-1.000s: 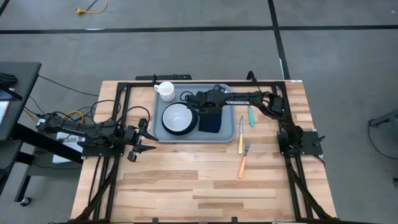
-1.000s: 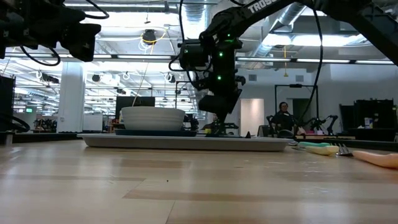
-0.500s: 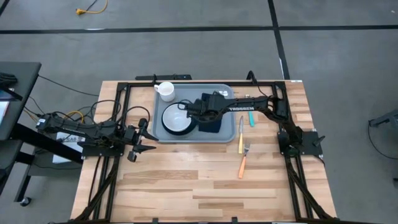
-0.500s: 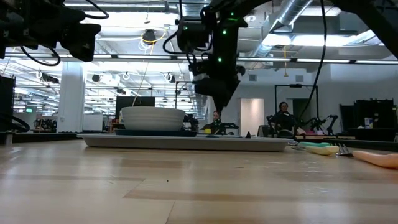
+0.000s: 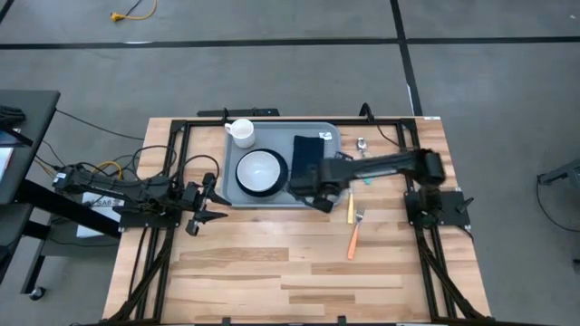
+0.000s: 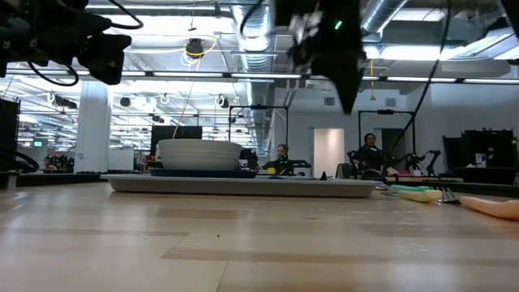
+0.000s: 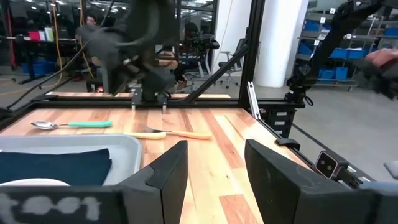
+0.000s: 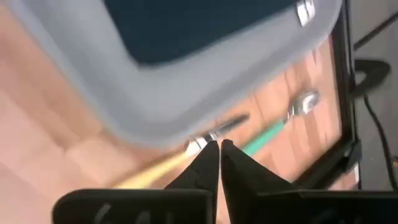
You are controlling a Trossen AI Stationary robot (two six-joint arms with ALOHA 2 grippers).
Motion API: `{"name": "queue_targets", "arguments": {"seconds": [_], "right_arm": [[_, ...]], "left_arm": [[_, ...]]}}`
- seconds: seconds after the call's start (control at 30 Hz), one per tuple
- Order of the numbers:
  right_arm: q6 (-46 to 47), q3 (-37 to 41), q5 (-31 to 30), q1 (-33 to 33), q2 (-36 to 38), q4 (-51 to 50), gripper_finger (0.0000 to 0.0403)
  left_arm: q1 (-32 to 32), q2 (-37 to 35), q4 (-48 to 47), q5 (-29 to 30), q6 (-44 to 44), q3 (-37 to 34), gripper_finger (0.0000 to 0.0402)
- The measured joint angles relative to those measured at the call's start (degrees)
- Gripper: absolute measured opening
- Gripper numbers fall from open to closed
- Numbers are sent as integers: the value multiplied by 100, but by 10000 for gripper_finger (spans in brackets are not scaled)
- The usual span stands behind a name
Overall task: Set up tray
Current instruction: Put the orange fork on the dark blue napkin
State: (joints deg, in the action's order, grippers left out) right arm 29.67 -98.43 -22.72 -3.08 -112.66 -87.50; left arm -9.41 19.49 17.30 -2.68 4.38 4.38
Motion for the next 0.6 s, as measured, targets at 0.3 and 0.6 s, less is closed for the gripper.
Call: {"name": "queue_targets", "arguments": {"seconds": [0.3,0.6], "right_arm": [[2193,2524,-54,-1127,2004,504,1],[5060,5345,13,-1990,3855,3825,2]], "left_arm": [[0,9,-90,0,9,0,148],[0,11,-58,49,-5,0,148]]}}
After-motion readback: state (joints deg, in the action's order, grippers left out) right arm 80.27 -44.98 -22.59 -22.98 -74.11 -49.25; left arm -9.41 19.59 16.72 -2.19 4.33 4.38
